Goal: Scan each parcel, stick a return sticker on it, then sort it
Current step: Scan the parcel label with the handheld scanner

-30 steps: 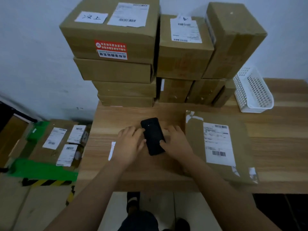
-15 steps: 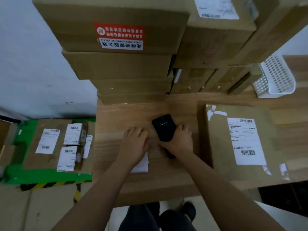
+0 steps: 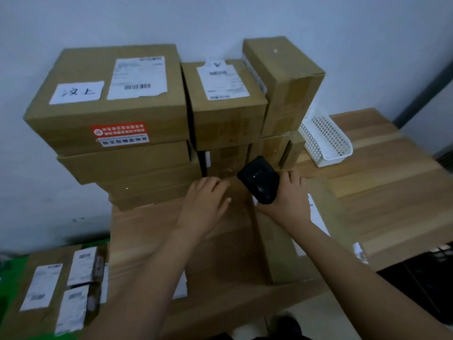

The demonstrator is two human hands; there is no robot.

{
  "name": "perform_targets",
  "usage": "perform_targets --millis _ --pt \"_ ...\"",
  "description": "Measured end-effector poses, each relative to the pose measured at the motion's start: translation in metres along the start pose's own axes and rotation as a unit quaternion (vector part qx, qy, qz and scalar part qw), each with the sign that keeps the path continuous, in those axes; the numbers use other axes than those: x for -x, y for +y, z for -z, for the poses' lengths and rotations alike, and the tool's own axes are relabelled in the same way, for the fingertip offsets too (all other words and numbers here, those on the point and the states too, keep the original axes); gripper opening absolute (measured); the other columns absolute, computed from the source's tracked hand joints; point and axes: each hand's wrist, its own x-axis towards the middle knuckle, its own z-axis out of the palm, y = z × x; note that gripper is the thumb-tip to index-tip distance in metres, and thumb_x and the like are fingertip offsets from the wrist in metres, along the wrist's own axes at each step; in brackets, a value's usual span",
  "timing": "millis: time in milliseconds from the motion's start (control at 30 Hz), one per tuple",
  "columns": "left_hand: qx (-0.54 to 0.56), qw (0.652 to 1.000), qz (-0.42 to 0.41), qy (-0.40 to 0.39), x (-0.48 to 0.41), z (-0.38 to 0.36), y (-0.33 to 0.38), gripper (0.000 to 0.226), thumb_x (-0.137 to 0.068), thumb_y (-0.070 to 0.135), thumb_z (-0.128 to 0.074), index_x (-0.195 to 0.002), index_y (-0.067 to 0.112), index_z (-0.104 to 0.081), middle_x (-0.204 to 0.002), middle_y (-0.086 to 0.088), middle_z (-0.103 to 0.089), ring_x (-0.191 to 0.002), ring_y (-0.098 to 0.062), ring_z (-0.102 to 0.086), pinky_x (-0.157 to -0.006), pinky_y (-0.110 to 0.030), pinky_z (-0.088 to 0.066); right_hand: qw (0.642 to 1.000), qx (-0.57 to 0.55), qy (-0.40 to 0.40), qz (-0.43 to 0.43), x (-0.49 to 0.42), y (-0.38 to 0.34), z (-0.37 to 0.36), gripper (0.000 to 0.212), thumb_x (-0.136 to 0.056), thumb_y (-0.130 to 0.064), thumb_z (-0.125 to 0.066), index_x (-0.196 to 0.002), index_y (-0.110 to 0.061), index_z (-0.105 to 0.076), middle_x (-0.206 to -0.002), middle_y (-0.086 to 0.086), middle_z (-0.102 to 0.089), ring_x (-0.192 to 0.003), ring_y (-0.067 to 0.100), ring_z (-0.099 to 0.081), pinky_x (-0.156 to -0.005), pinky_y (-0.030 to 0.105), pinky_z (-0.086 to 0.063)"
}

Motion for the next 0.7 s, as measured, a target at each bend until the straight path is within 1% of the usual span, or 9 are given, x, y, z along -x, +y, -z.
perform_targets --millis 67,133,200,300,367,433,500,567,700 --pt "-0.002 1.000 -0.012 -0.004 -0.019 -0.004 0.022 0.031 -0.088 0.026 -0.065 -0.117 0.015 -0.064 -0.106 -0.003 -0.062 -0.099 -0.024 -0.058 -0.082 -0.036 -0.045 1.000 0.022 0.004 0.013 -0.006 0.023 0.016 0.068 -0.059 -0.047 -0.078 -0.108 -0.009 -0.050 -0.108 0.009 -0.047 -0.102 0.031 -0.044 -0.076 0.031 -0.030" --pt "-0.008 1.000 -0.016 -0.008 -0.035 -0.012 0.046 0.031 -0.089 0.027 -0.063 -0.118 0.016 -0.063 -0.106 -0.003 -0.061 -0.101 -0.024 -0.057 -0.084 -0.038 -0.046 0.999 0.039 -0.018 0.027 -0.016 0.049 0.029 0.074 -0.059 -0.050 -0.074 -0.117 -0.012 -0.046 -0.114 0.006 -0.045 -0.106 0.028 -0.041 -0.083 0.032 -0.036" --pt "-0.023 1.000 -0.012 -0.010 -0.047 -0.021 0.071 0.031 -0.089 0.027 -0.062 -0.118 0.017 -0.063 -0.106 -0.002 -0.061 -0.100 -0.023 -0.056 -0.083 -0.036 -0.045 0.996 0.069 -0.021 0.051 -0.028 0.078 0.040 0.080 -0.057 -0.045 -0.077 -0.124 -0.015 -0.043 -0.119 0.005 -0.044 -0.109 0.027 -0.040 -0.090 0.035 -0.039" --pt "-0.044 0.999 0.017 -0.018 -0.057 -0.037 0.106 0.032 -0.090 0.030 -0.061 -0.121 0.019 -0.061 -0.108 0.000 -0.060 -0.103 -0.022 -0.054 -0.083 -0.034 -0.040 0.989 0.105 -0.023 0.104 -0.044 0.118 0.054 0.085 -0.056 -0.034 -0.081 -0.129 -0.014 -0.043 -0.123 0.005 -0.045 -0.109 0.027 -0.040 -0.092 0.036 -0.040" --pt "-0.051 0.997 0.043 -0.029 -0.061 -0.046 0.125 0.033 -0.092 0.033 -0.057 -0.123 0.020 -0.059 -0.113 0.001 -0.059 -0.107 -0.021 -0.052 -0.088 -0.034 -0.039 0.979 0.133 -0.011 0.156 -0.054 0.140 0.063 0.081 -0.060 -0.023 -0.082 -0.131 -0.014 -0.045 -0.126 0.005 -0.046 -0.111 0.028 -0.041 -0.091 0.037 -0.042" --pt "-0.057 0.995 0.076 -0.037 -0.062 -0.054 0.140 0.031 -0.093 0.033 -0.054 -0.121 0.021 -0.058 -0.116 0.001 -0.058 -0.110 -0.021 -0.050 -0.093 -0.035 -0.037 0.961 0.162 -0.009 0.222 -0.066 0.156 0.072 0.080 -0.063 -0.014 -0.080 -0.134 -0.014 -0.044 -0.130 0.005 -0.047 -0.115 0.030 -0.043 -0.096 0.039 -0.041" --pt "-0.055 0.992 0.110 -0.042 -0.061 -0.060 0.154 0.029 -0.094 0.033 -0.051 -0.121 0.021 -0.056 -0.117 0.001 -0.055 -0.113 -0.020 -0.048 -0.095 -0.034 -0.034 0.937 0.192 -0.040 0.291 -0.078 0.163 0.083 0.079 -0.069 -0.010 -0.074 -0.139 -0.014 -0.038 -0.136 0.006 -0.043 -0.120 0.030 -0.039 -0.102 0.039 -0.036" --pt "-0.056 0.988 0.139 -0.045 -0.058 -0.065 0.166 0.029 -0.095 0.033 -0.050 -0.122 0.022 -0.055 -0.119 0.002 -0.054 -0.115 -0.018 -0.046 -0.094 -0.032 -0.032 0.899 0.242 -0.053 0.360 -0.086 0.166 0.093 0.077 -0.073 -0.009 -0.071 -0.140 -0.013 -0.035 -0.139 0.007 -0.039 -0.124 0.031 -0.037 -0.106 0.039 -0.033" --pt "-0.069 0.980 0.180 -0.058 -0.048 -0.072 0.183 0.030 -0.095 0.034 -0.049 -0.122 0.022 -0.054 -0.128 0.001 -0.052 -0.120 -0.020 -0.045 -0.096 -0.035 -0.034 0.797 0.344 -0.045 0.495 -0.099 0.161 0.109 0.066 -0.078 -0.016 -0.069 -0.136 -0.011 -0.037 -0.137 0.011 -0.040 -0.123 0.033 -0.038 -0.108 0.041 -0.031"
